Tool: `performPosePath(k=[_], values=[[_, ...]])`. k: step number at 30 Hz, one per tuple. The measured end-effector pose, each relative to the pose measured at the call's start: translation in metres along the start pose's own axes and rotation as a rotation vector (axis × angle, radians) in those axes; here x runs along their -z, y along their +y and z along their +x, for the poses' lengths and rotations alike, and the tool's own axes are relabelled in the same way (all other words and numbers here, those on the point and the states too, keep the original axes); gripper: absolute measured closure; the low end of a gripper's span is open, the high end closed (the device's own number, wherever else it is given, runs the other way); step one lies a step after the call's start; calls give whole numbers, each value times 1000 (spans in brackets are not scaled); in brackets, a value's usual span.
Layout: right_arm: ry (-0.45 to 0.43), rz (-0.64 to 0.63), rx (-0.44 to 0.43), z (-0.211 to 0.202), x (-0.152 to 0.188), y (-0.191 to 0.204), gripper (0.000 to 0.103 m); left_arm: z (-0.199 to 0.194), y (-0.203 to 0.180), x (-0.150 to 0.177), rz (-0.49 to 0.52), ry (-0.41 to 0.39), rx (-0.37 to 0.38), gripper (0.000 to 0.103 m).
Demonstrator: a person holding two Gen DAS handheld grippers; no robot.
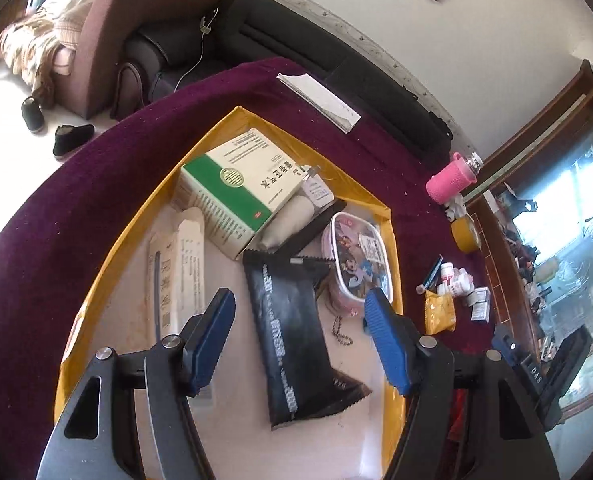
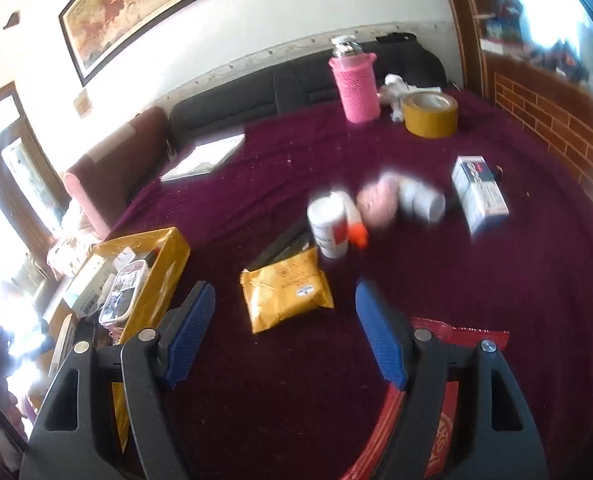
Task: Organize objects
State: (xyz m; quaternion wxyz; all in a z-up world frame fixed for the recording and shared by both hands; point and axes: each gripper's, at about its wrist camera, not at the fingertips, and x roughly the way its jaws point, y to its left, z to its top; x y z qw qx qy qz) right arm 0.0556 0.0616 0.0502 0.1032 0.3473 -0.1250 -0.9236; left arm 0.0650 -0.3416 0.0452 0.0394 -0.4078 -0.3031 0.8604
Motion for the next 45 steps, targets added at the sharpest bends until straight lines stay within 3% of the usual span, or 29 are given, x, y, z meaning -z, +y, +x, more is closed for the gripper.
performPosePath(k=[2,4,5,10,12,15,18,22,24,29,37,38,41,45], values=[[-1,16,4,0,1,-9,30,16,-3,-13,-26,18,25,42],[-1,26,14,-1,2,-16,30,36,-4,-24,-48,50,-60,42],[-2,31,16,-2,2,-18,30,48,-2,-28,-81,70,-63,41],[-24,60,28,-12,-1,-34,30,77,-10,-43,-150,109,33,41],[-19,72,33,-14,-3,-42,30,67,-29,-43,-93,88,44,41],[-22,98,40,-23,-8,-59,30,45,-58,-31,40,43,-27,39],[-19,122,70,-30,-17,-82,30,29,-92,-9,193,20,-39,39],[-8,159,133,-31,-26,-110,30,36,-144,21,365,58,-17,38],[6,181,121,-27,-26,-122,30,50,-172,33,440,98,-3,38],[11,201,146,-9,-42,-150,30,65,-211,56,514,138,4,39],[141,163,227,64,-98,-176,32,67,-229,71,558,144,-2,39],[166,149,231,74,-101,-175,34,67,-233,70,572,135,-8,39],[251,141,274,102,-101,-177,72,72,-244,67,601,108,-4,39],[226,250,215,86,-87,-190,72,93,-260,61,632,91,-21,39]])
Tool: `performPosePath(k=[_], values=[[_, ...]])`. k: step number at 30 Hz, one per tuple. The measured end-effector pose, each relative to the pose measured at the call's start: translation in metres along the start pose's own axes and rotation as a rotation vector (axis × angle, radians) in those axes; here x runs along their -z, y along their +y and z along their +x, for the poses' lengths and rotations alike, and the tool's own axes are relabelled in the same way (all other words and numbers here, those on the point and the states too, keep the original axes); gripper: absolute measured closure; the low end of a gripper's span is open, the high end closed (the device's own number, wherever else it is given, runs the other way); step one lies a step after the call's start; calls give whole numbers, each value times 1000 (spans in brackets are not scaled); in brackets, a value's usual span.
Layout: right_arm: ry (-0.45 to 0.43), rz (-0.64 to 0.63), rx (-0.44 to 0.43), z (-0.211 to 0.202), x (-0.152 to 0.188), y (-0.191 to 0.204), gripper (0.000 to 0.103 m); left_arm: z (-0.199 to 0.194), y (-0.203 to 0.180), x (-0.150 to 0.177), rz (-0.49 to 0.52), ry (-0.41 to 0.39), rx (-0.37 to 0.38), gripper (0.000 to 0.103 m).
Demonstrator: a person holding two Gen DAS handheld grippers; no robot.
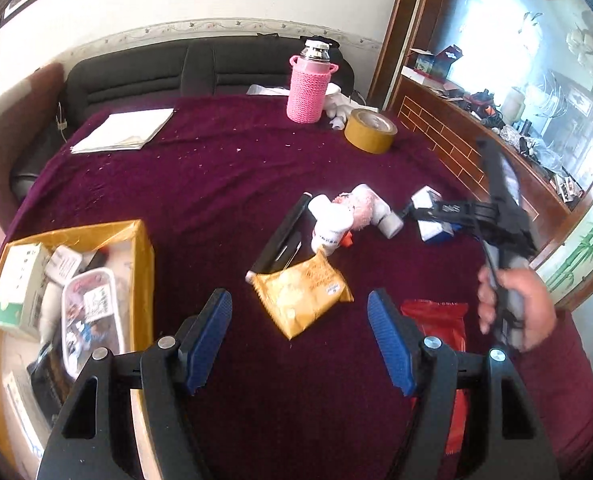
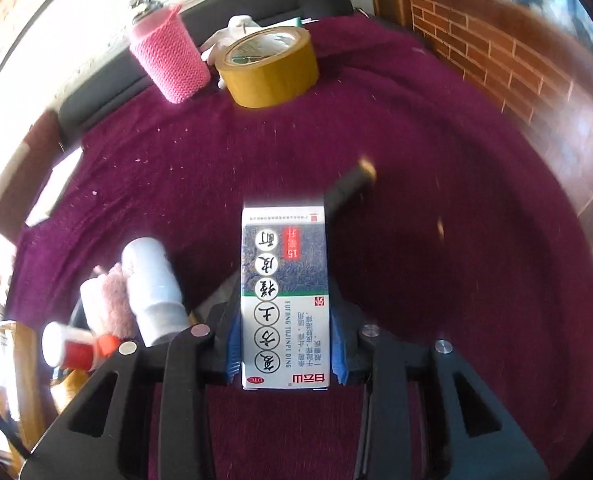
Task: Organize objects
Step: 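Grasp the printed medicine box with the right gripper while the left grasps the white round jar, then carry the medicine box and white jar into the tray with both grippers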
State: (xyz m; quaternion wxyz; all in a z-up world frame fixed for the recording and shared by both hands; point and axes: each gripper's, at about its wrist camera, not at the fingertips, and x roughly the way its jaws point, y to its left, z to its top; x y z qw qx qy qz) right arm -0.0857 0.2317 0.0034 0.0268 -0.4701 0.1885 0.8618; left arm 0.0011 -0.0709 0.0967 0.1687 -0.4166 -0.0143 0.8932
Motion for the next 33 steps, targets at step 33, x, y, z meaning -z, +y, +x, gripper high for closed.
performPosePath(k=[33], values=[[-99,127,-324,-37,51,-36,71,40,-27,-36,89,-88,-19,74]])
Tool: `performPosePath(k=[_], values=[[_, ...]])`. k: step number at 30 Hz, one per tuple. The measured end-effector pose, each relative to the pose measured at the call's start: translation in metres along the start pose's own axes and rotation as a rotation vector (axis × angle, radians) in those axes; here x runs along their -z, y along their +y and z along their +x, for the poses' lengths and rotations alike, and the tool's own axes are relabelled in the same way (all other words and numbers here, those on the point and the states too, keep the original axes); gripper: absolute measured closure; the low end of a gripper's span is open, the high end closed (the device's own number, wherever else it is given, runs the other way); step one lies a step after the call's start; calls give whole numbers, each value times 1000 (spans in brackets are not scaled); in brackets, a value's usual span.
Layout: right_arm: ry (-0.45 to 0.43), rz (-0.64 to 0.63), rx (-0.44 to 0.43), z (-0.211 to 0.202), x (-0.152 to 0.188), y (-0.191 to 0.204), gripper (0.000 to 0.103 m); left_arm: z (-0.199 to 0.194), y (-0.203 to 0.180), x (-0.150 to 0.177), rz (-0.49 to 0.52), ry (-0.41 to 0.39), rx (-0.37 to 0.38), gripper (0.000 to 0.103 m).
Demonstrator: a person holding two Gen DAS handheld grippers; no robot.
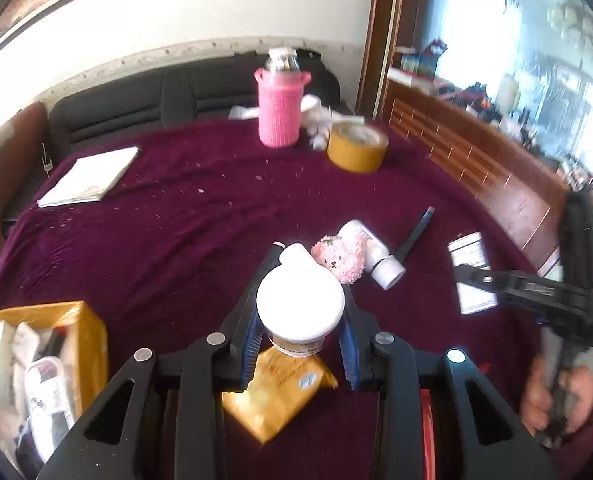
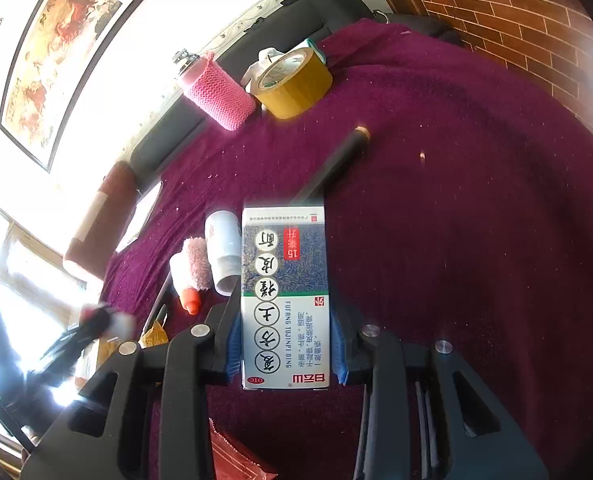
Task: Organize objects
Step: 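Carry the medicine box and white jar into the tray with both grippers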
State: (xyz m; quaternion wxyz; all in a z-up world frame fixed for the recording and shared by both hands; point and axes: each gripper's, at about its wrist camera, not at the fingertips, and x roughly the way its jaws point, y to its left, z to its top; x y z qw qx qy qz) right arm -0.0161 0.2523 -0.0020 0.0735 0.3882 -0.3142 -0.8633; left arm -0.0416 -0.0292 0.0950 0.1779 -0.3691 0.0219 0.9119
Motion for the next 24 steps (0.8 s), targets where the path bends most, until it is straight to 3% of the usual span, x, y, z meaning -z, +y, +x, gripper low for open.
performPosePath(k=[7,10,12,15,18,24], values=[[-21,-19,25,-2,4,5,71,-120,76,44,-143,-87,22,73],[-31,-83,57,-7,7,28,71,-162,117,70,-189,-87,-18,73],[-16,-116,11,-15,16,54,71,-183,142,90,-208,-73,-62,73],[28,-191,-67,-25,35,107,71,-193,177,113,-236,-26,-137,73],[97,-275,-149,-23,60,165,71,-190,209,133,-297,27,-158,73],[289,-408,-245,17,133,262,71,-165,251,168,-377,137,-221,73]])
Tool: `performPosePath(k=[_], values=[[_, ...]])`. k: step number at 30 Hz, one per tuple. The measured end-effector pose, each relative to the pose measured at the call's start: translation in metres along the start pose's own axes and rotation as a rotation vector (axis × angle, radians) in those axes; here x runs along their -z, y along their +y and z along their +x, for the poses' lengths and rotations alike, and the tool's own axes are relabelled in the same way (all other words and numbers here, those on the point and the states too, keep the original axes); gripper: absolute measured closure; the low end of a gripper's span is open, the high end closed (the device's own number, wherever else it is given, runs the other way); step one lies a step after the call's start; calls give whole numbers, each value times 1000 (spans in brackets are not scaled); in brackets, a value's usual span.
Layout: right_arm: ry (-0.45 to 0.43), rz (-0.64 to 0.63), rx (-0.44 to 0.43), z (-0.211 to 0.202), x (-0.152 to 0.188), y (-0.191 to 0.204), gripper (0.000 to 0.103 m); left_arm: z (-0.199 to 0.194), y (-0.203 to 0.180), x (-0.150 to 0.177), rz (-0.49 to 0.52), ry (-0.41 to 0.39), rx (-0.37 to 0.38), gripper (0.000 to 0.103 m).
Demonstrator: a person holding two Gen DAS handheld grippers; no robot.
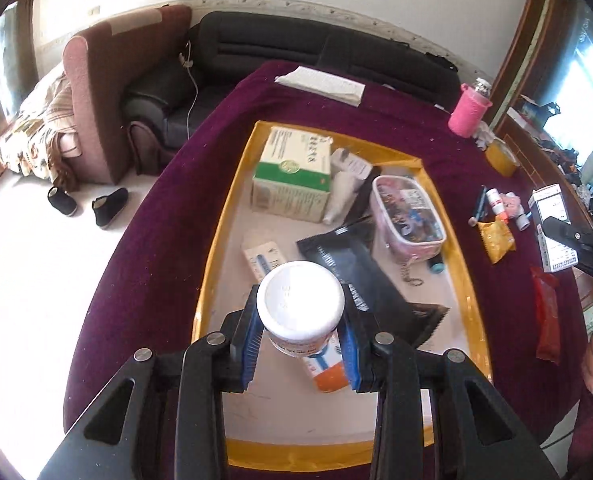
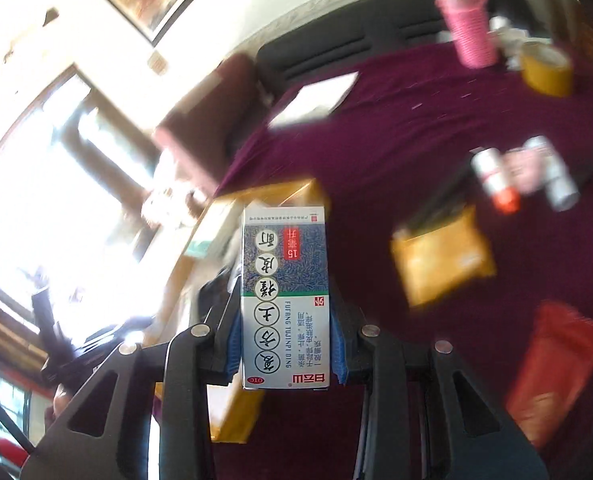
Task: Organize objects
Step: 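Carry the medicine box and white jar into the tray with both grippers, then open both grippers to set the medicine box and jar in the tray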
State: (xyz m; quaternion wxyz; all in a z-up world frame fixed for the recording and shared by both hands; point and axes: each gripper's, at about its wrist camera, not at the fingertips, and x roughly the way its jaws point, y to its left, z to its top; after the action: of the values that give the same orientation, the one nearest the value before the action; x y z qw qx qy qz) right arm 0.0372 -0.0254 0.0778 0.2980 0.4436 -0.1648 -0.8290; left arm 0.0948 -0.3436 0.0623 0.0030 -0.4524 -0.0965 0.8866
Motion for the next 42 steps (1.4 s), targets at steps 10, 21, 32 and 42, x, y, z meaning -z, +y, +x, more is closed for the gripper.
performPosePath(k=[10,21,32,42], values=[[202,-122,66,112,26,74,71,34,22,-2,36,94,-41,73],[266,-175,192,170,23,86,71,26,21,-13,20,80,64,48],[149,-196,213,130,3,96,58,-24,27,-16,-34,-50,63,39],[21,-162,156,85,7,87,52,-43,3,2,-61,-119,124,33]])
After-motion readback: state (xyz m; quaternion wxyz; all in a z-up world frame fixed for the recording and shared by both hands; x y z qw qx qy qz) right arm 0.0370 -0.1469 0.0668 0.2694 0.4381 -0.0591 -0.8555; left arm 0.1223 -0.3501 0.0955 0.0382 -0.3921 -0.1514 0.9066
